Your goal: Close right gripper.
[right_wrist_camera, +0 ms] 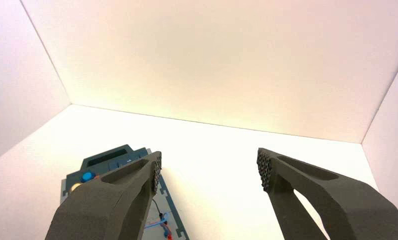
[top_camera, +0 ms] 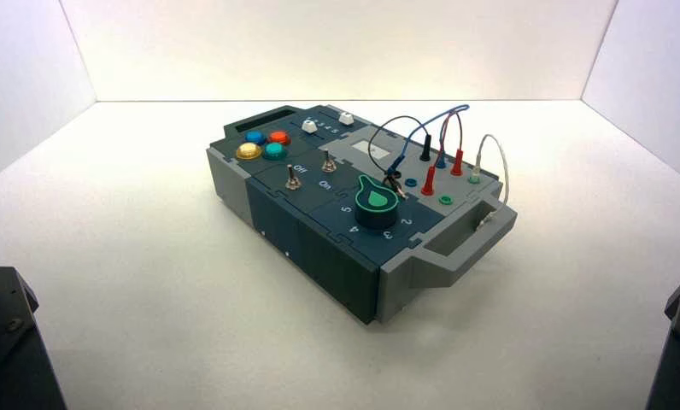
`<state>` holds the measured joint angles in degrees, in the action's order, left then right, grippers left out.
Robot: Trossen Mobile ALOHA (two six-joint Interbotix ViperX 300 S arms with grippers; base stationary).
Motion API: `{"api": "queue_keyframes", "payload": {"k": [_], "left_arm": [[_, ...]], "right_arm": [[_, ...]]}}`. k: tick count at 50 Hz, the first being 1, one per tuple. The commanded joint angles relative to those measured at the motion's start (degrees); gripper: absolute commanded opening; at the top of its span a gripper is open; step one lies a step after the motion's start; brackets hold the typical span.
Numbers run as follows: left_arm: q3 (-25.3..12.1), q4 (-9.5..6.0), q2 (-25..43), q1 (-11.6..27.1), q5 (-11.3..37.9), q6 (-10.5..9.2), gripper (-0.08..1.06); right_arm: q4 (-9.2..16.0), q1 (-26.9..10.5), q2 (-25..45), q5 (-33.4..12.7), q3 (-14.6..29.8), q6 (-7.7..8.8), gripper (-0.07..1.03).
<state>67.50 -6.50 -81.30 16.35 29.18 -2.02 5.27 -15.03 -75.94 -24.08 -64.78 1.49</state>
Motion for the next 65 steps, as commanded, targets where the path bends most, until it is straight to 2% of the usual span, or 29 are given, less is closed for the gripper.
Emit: {"api": "queue_keyframes", "payload": {"k": [1, 65], "left_arm": [[-0.9, -0.09, 0.4, -0.3, -0.4, -0.18, -0.03], [-0.9, -0.09, 0.1, -0.4, -0.5, -0.09, -0.03]], "right_arm": [[0.1, 0.0, 0.4, 0.8, 0.6, -0.09, 0.99], [1.0, -0.1, 0.1, 1.1, 0.4, -0.26, 0.99]]}}
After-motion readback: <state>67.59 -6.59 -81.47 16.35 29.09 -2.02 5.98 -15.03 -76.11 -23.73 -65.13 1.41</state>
